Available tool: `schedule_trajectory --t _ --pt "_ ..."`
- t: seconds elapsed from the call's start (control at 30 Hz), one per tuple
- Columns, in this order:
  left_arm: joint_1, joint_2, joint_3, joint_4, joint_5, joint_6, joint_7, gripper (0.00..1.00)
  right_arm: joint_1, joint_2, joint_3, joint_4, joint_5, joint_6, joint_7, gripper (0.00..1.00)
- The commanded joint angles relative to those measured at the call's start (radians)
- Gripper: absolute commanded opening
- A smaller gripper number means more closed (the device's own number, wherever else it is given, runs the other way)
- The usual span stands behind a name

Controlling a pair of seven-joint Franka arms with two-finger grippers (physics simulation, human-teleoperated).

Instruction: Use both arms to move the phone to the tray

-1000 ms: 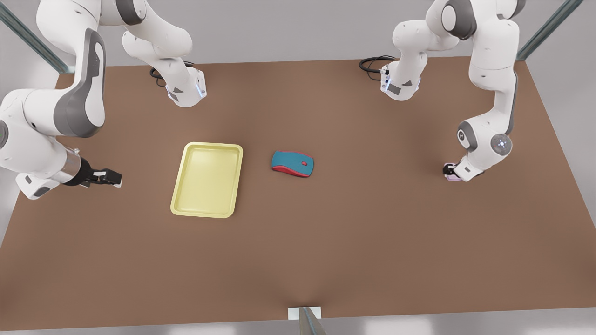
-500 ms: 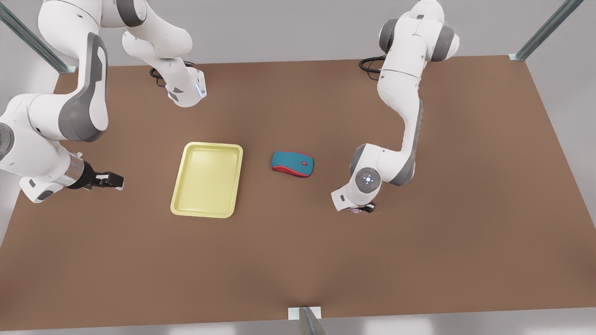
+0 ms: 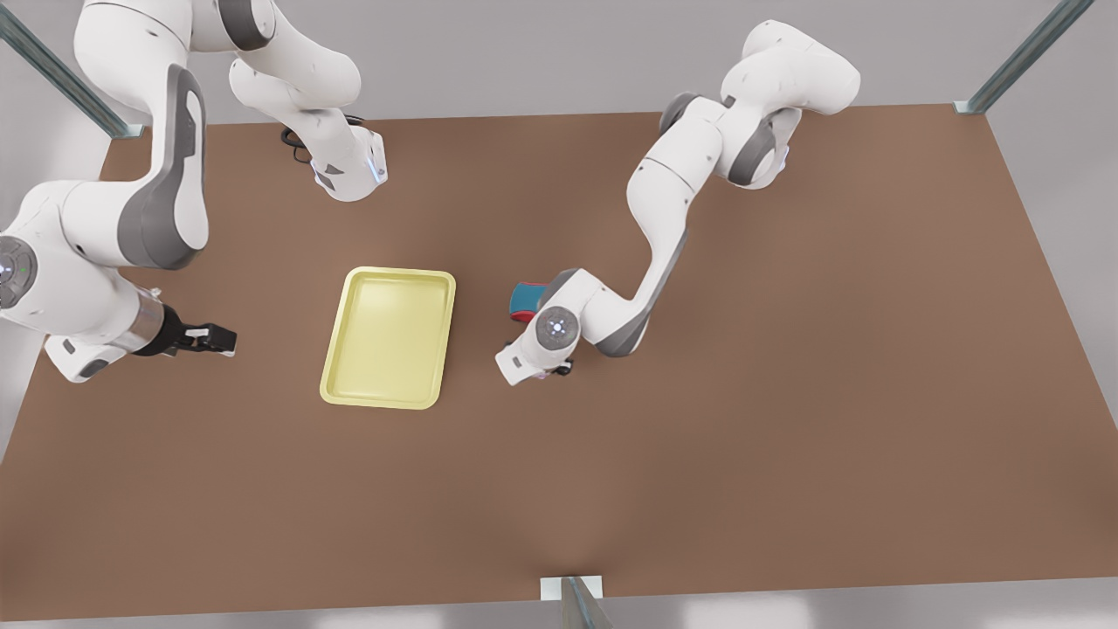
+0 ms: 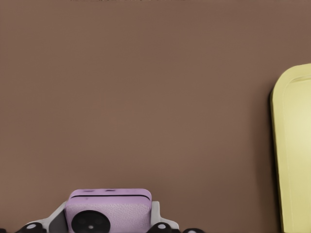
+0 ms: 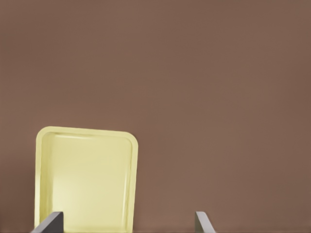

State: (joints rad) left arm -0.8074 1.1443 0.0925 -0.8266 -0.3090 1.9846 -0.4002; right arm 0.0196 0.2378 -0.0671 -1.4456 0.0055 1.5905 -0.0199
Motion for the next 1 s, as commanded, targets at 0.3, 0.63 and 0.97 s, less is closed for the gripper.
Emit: schedule_trajectory --t 0.3,0.63,0.97 --pt "0.19 -0.136 0.013 -0.011 0.013 -0.404 -0.11 1.0 0.046 0.006 0.012 -0.006 0.011 0.043 0.101 1.0" --pt "0.754 -0.909 -0.074 -0.552 0.34 -0.489 0.397 1.0 0.175 0.161 0.225 -0.003 0.001 0.275 0.65 1.0" --pt "0.764 -0.962 -0.073 -0.589 0.364 -0.489 0.411 1.0 0.335 0.34 0.24 -0.138 -0.075 0.698 1.095 1.0"
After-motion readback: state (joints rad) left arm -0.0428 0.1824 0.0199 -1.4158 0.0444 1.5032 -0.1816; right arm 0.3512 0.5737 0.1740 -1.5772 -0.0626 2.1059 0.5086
